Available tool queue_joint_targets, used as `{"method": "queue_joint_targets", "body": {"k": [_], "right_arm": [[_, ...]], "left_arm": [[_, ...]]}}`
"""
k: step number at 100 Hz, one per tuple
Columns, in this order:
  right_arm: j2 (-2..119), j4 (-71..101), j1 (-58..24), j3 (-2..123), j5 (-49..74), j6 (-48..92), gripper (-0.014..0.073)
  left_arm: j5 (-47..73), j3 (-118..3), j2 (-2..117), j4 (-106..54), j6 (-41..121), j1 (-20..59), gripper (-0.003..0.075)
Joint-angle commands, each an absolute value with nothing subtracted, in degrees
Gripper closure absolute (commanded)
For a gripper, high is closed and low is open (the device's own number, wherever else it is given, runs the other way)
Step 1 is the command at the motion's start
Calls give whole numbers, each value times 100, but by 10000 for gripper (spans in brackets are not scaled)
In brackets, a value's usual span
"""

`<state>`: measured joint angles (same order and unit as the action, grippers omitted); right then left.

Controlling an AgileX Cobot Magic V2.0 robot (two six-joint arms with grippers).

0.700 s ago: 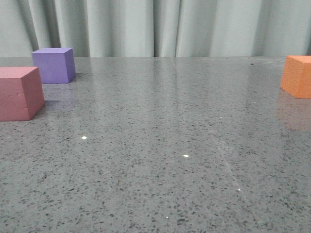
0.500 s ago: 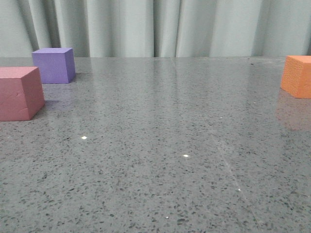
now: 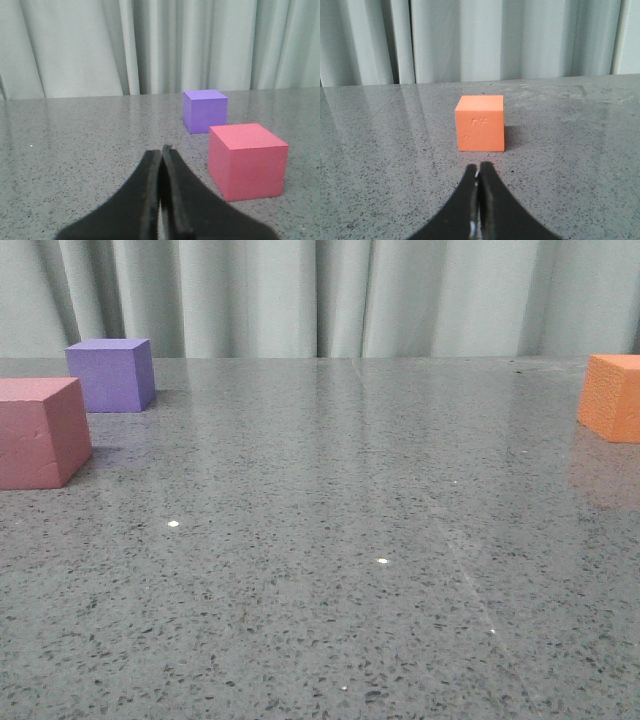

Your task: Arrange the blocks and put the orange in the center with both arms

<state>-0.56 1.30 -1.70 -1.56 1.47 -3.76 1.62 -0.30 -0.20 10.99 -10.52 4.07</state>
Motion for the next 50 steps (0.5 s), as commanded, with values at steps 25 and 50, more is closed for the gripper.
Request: {"method": "queue_joint_targets", "body": {"k": [25,50], "right_arm": [[-149,66,-171,234,-633,-338,661],[801,160,-171,1999,1425,-338,661]], "left_arm": [[-313,287,-210,1062,-1062,401,739],[-313,287,-210,1062,-1062,401,739]]}}
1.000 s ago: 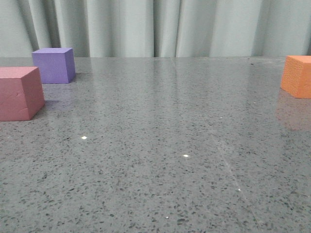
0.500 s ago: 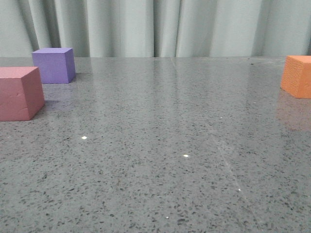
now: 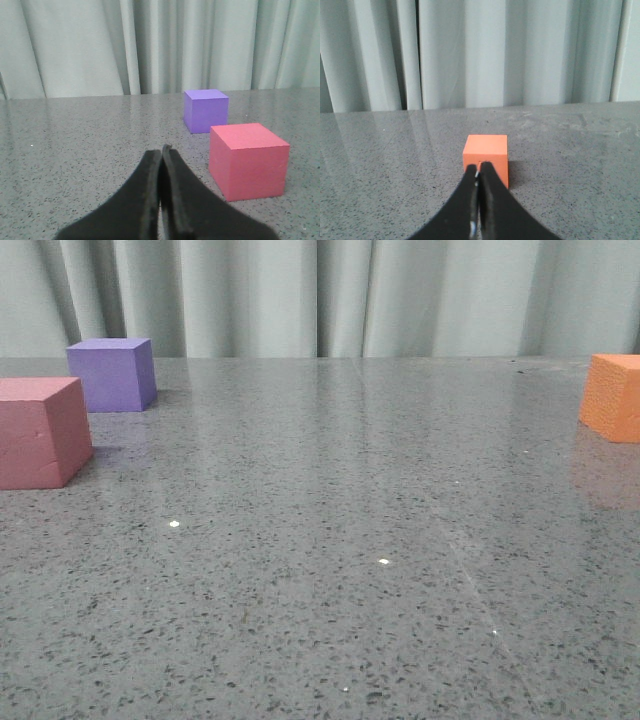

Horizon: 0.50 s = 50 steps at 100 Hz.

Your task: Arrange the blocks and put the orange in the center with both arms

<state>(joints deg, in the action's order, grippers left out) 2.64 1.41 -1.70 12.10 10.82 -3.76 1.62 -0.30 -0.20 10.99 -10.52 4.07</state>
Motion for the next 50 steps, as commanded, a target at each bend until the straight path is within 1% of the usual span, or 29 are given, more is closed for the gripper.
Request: {"method": "queue_joint_targets", "body": {"k": [1,14,27,37,50], "right_arm": [[844,160,-171,2060,1484,-338,661],[1789,160,-171,3190,2636,-338,661],[2754,160,-171,4155,3543,-338,661],[3459,160,-171,4750,3948,-338,661],[4166,237,-171,5197,4038,-338,661]], "left_arm": [[-313,287,-210,1062,-1062,401,739],[-313,287,-210,1062,-1062,401,739],[-313,287,-210,1062,-1062,401,739],[-313,287,-210,1062,-1062,401,739],[-313,287,-210,1062,-1062,401,739]]}}
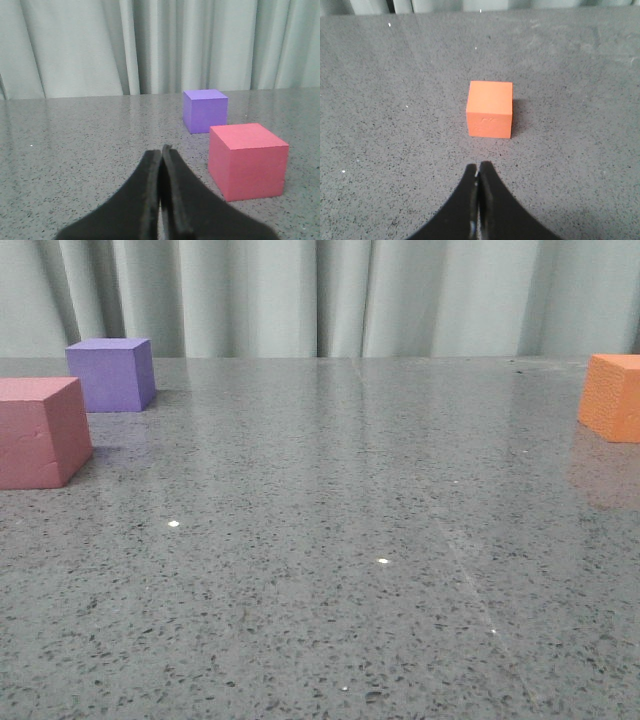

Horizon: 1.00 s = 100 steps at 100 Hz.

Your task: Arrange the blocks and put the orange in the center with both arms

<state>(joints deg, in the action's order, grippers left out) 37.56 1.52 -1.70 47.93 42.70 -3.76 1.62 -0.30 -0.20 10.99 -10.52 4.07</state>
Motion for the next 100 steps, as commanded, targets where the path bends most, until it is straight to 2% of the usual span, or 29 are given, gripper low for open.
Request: {"method": "queue_joint_targets", "body": {"k": [1,24,29,34,41,56,65,100], "right_arm": [[4224,252,-171,5209,4038,-338,661],[4810,508,-171,5259,3774,-338,658],[4882,508,-171,5259,3745,-338,635],[4935,503,-171,5259,3737,-338,575],[4971,503,-171,5259,3695,-338,421],[4983,498,-171,5259,3259,-338,-81],[5003,471,-171,5291,2952,-338,-40],[6180,99,-159,6236,3051,-338,-41]], "left_arm": [[-313,287,-210,1062,-1062,401,739],[-313,287,-210,1062,-1062,401,739],[-313,287,-210,1062,-1062,401,739],[-313,287,-210,1062,-1062,401,739],[-313,287,-210,1062,-1062,401,739],[-313,287,-210,1062,-1062,401,739],[-313,287,-210,1062,-1062,401,739],[-313,287,-210,1062,-1062,401,739]]}}
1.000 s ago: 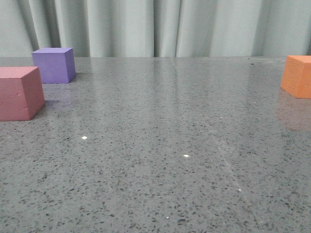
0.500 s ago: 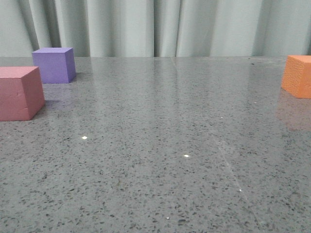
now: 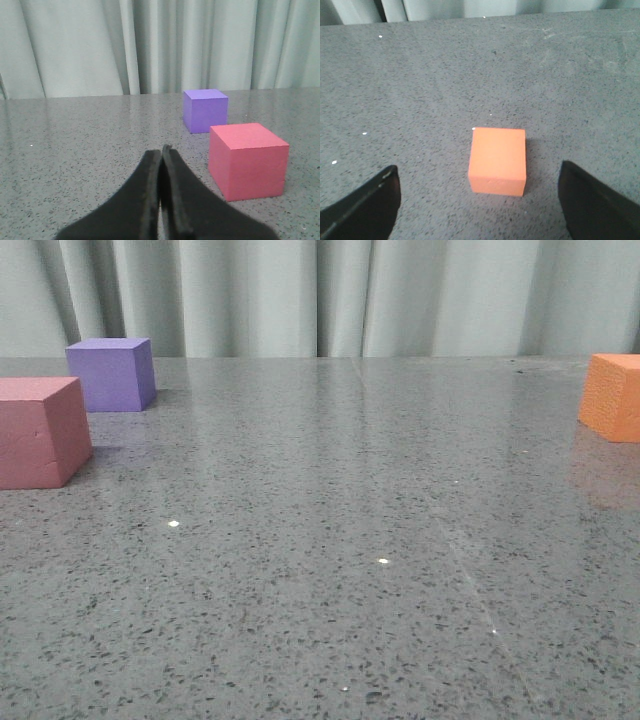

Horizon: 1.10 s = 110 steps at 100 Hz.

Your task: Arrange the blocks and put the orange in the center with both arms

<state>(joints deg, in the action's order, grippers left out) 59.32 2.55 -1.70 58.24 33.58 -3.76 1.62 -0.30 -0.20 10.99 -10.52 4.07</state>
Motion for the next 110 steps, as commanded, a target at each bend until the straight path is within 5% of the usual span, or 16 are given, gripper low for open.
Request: {"method": "queue_joint_targets", "body": {"k": [1,110], "right_arm": [[6243,99,-157,6279,3057,-338,-41],[8639,-199,-157,6908,3281,-338,-41]], "left_arm": [[-313,287,-210,1062,-1062,401,739],[-313,287,-210,1062,-1062,401,739]]}}
